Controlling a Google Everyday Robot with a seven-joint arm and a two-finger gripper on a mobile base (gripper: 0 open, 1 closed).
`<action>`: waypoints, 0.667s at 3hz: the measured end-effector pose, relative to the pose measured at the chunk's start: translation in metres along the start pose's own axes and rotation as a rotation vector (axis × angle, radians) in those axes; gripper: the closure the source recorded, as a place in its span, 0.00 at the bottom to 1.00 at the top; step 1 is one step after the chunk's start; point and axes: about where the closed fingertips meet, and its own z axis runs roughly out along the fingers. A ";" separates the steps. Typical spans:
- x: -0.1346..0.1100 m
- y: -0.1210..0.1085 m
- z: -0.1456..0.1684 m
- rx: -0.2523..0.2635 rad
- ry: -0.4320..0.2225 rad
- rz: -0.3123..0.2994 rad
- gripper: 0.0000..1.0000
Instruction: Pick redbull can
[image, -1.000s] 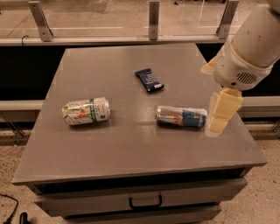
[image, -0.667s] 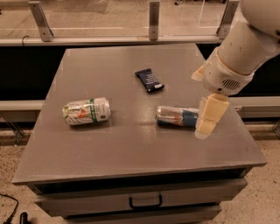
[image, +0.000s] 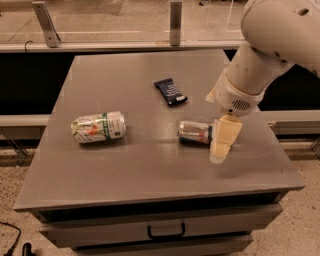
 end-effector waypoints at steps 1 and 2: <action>-0.004 -0.001 0.010 -0.021 0.021 -0.003 0.15; -0.006 -0.002 0.014 -0.029 0.040 -0.008 0.39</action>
Offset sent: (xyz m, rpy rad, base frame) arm 0.0067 0.0117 -0.0166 -0.0594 0.0430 0.0152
